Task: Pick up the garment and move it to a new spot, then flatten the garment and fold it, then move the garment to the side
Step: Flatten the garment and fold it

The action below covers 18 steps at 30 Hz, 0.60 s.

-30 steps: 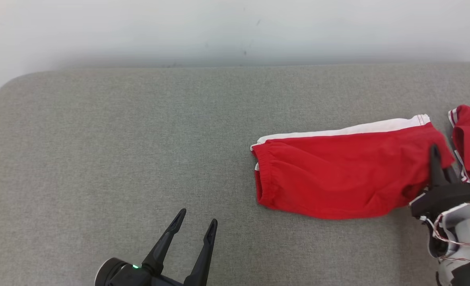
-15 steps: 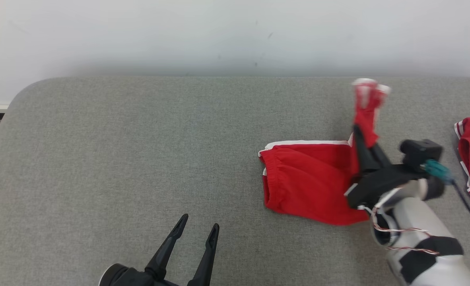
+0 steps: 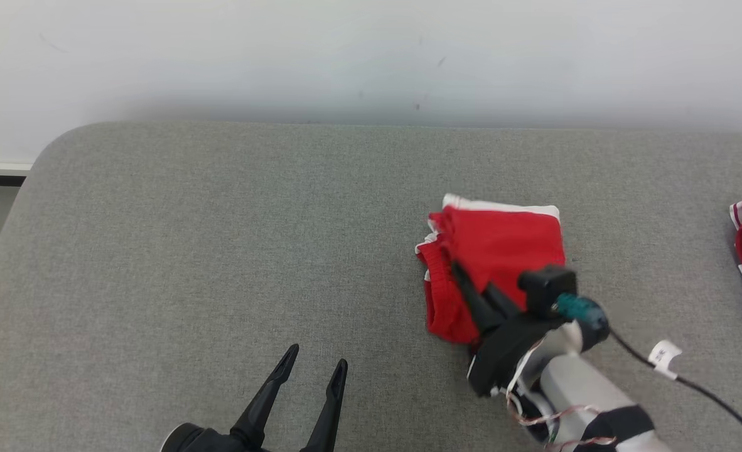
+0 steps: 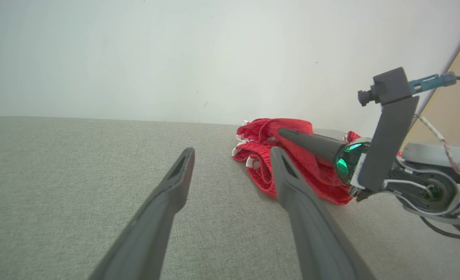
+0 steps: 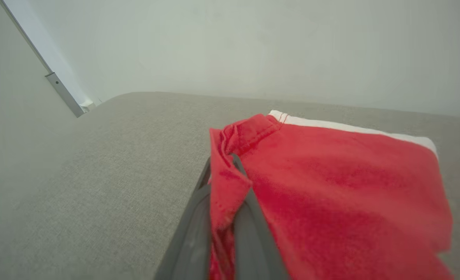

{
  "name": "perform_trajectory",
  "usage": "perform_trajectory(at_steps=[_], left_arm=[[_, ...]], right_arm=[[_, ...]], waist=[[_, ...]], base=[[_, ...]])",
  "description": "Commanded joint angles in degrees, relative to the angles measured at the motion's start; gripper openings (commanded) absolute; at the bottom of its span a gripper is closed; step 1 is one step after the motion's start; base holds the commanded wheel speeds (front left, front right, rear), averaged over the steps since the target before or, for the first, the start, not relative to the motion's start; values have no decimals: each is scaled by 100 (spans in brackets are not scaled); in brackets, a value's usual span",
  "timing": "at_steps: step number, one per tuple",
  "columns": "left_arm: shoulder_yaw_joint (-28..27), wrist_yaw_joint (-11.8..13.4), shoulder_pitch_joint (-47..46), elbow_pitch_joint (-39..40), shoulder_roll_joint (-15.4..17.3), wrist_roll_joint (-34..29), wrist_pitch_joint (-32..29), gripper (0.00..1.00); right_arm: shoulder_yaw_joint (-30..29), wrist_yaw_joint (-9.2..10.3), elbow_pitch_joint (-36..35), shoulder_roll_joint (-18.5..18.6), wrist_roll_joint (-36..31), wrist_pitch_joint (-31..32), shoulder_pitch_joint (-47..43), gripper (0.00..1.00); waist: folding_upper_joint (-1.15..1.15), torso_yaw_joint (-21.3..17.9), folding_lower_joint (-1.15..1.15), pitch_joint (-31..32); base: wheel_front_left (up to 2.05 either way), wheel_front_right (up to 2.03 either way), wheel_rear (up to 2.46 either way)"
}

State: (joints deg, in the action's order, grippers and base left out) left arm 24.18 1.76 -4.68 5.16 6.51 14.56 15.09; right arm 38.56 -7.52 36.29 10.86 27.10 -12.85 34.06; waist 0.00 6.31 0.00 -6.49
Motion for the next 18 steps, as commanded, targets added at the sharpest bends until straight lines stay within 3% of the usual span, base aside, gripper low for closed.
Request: perform_trajectory(at_steps=[1, 9, 10, 11, 12, 18], left_arm=[[-28, -10, 97, -16, -13, -40, 3, 100], [-79, -45, 150, -39, -61, -78, 3, 100], [-84, -47, 142, -43, -65, -83, 3, 100], [-92, -47, 143, -45, -71, -80, 3, 100], [-98, -48, 156, -49, -76, -82, 3, 100], [-154, -14, 220, -79, -89, -100, 3, 100]], right_arm=[[128, 8, 27, -58, -26, 1, -113, 0], [528, 8, 233, -148, 107, -81, -516, 0], [559, 8, 257, -168, 129, -87, -558, 9], [578, 8, 285, -188, 164, -96, -597, 26], [597, 8, 301, -198, 183, -116, -620, 96], [776, 8, 97, -326, 418, -193, -705, 100]], waist=[[0, 2, 0, 5], [0, -27, 0, 61], [0, -34, 0, 71], [0, -44, 0, 82], [0, -55, 0, 94], [0, -132, 0, 184]], base=[[0, 0, 0], [0, 0, 0], [0, 0, 0], [0, 0, 0], [0, 0, 0], [0, 0, 0]])
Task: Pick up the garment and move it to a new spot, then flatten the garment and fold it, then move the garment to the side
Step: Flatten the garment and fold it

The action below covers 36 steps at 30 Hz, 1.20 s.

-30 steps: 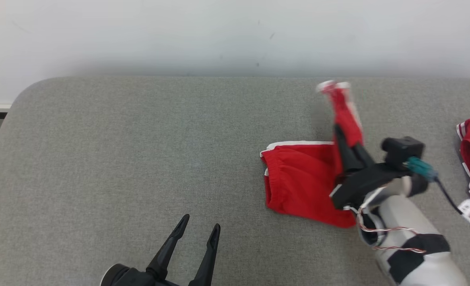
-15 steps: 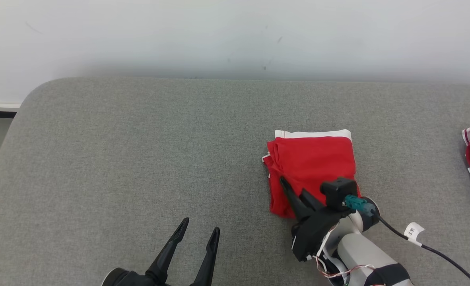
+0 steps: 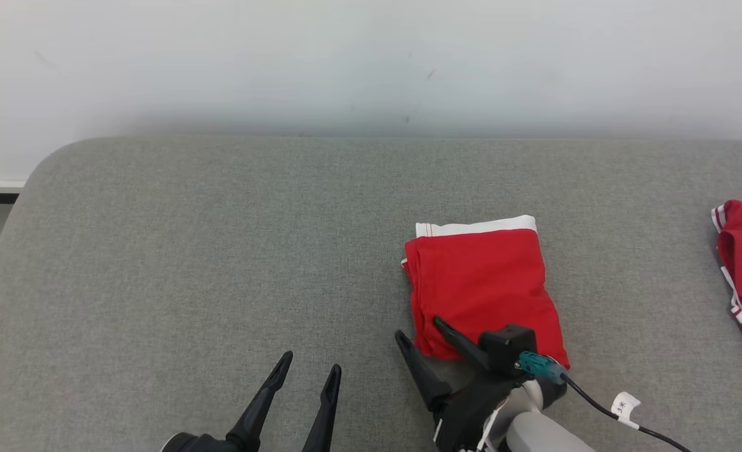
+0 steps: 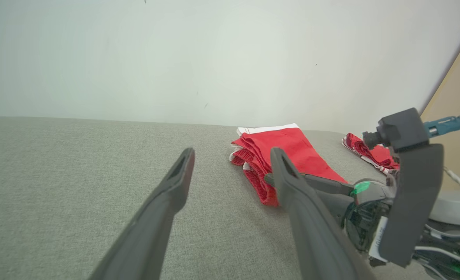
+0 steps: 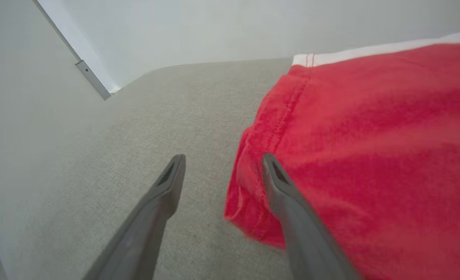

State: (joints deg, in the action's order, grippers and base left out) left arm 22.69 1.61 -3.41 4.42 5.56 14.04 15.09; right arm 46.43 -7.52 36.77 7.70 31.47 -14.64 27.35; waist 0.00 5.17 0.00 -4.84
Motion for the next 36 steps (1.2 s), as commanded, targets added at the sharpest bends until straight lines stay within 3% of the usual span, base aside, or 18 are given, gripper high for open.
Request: perform_trajectory(at_steps=[1, 6, 15, 23, 29, 36], left_arm=[[-22, 15, 110, -7, 0, -48, 2, 100], [-99, 61, 159, -39, -22, -35, 3, 100], [-358, 255, 364, -24, -8, -96, 3, 100], [-999, 392, 634, 82, -18, -107, 3, 100], [-1422, 227, 880, 83, -23, -236, 3, 100], [-1689, -121, 1191, 31, -89, -492, 3, 100]], right_arm=[[14, 8, -43, 2, 38, -16, -42, 100], [-322, 8, -490, 210, -78, -54, 9, 100], [-1855, 8, -1239, 449, -848, -53, -694, 100], [-2884, 8, -2127, 435, -1723, -51, -1660, 100], [-3255, 8, -2649, 430, -1943, -51, -2440, 100], [-3290, 8, -3095, 471, -2097, -52, -3168, 100]], waist=[[0, -38, 0, 34], [0, -148, 0, 186], [0, -365, 0, 535], [0, -550, 0, 684], [0, -575, 0, 850], [0, -561, 0, 1064]], base=[[0, 0, 0], [0, 0, 0], [0, 0, 0], [0, 0, 0], [0, 0, 0], [0, 0, 0]])
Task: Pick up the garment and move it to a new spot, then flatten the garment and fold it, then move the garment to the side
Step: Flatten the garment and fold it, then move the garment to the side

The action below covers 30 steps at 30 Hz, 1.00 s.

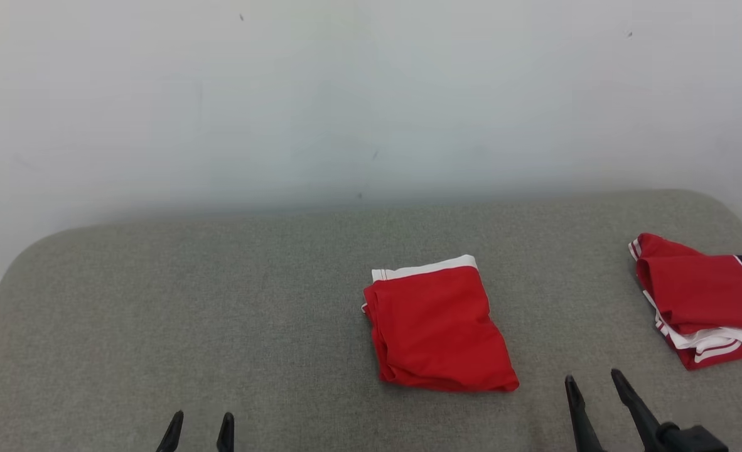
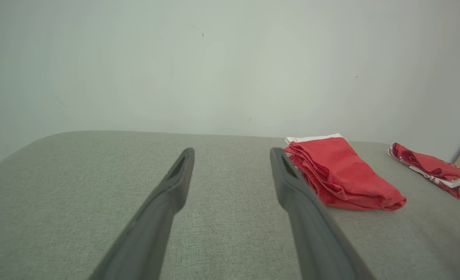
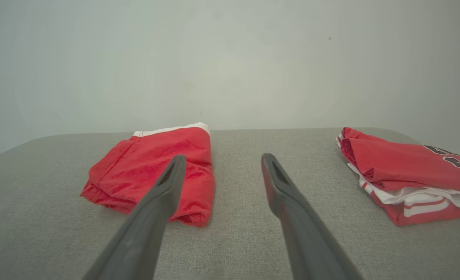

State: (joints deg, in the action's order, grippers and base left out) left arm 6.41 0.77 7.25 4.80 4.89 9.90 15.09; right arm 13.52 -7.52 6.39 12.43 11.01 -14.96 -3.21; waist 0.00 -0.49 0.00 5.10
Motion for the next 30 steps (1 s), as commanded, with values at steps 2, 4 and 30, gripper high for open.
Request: perform_trajectory(at_steps=[2, 4, 30], left_arm=[[-154, -139, 217, -7, -65, -87, 3, 100], [-217, -241, 331, -49, -89, -136, 2, 100], [-403, -553, 501, -357, -199, -294, 3, 100]], right_arm=[[7, 8, -149, -33, -50, -20, -254, 100], [5, 8, -205, -60, -74, -20, -374, 100], [-141, 8, -247, -172, 39, -20, -725, 100]], waist=[[0, 9, 0, 123], [0, 6, 0, 168], [0, 133, 0, 278]], base=[[0, 0, 0], [0, 0, 0], [0, 0, 0]])
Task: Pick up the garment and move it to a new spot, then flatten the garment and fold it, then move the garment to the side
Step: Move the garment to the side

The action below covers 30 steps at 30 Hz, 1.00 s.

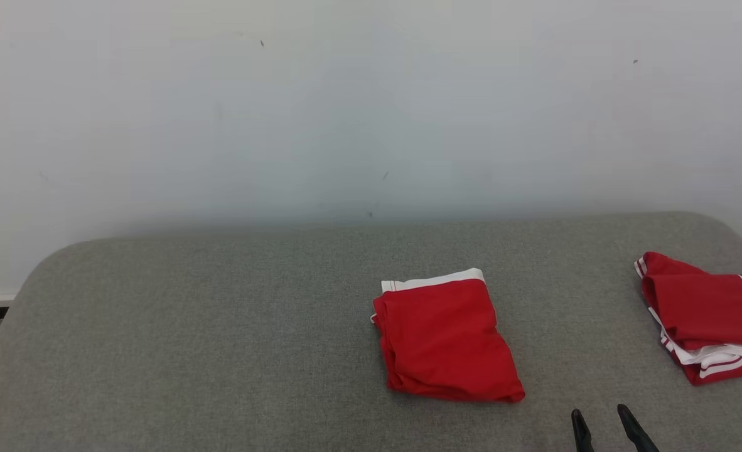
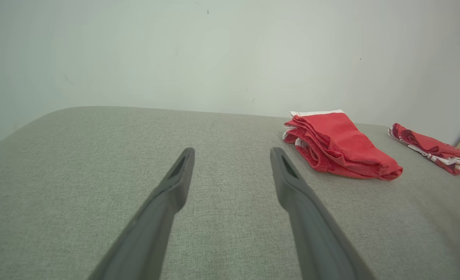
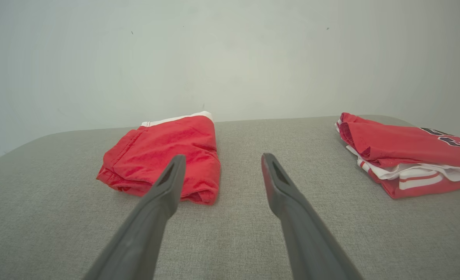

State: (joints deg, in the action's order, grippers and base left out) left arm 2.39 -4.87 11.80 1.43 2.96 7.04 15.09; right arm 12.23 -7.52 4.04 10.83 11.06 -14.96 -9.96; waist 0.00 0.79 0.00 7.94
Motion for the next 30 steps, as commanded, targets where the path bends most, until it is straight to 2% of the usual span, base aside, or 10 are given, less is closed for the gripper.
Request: perform_trajectory(at_steps=[1, 5, 10, 11, 12, 15, 20, 23, 30], left_arm=[[11, 16, 43, -18, -6, -6, 3, 100], [58, 36, 7, 29, -6, -26, 3, 100], [169, 3, -125, 95, -6, -109, 3, 100], [202, 1, -156, 103, -5, -140, 3, 100], [272, -27, -218, 123, -5, -159, 3, 100], [387, -57, -363, 164, -5, -173, 3, 100], [538, -104, -576, 187, -4, -174, 3, 100], [550, -103, -684, 226, -3, -87, 2, 100], [567, -149, -1056, 339, -4, 20, 2, 100]], right_arm=[[-16, 8, -13, -12, 38, -20, -45, 100], [63, 8, 19, -40, 191, -20, 113, 100], [398, 8, 455, 78, 706, -21, 650, 100], [470, 8, 574, 89, 828, -20, 797, 100], [491, 8, 746, -1, 1235, -19, 1123, 100], [517, 8, 1147, 55, 1674, -19, 1559, 100], [729, 8, 1990, 271, 2249, -19, 2281, 100], [845, 8, 2265, 343, 2607, -20, 2599, 100], [1471, 8, 3182, 703, 3601, 174, 3606, 100]], waist=[[0, 13, 0, -17], [0, 25, 0, -111], [0, 54, 0, -308], [0, 71, 0, -348], [0, 123, 0, -453], [0, 274, 0, -620], [0, 574, 0, -935], [0, 670, 0, -1108], [0, 895, 0, -1658]], base=[[0, 0, 0], [0, 0, 0], [0, 0, 0], [0, 0, 0], [0, 0, 0], [0, 0, 0], [0, 0, 0], [0, 0, 0], [0, 0, 0]])
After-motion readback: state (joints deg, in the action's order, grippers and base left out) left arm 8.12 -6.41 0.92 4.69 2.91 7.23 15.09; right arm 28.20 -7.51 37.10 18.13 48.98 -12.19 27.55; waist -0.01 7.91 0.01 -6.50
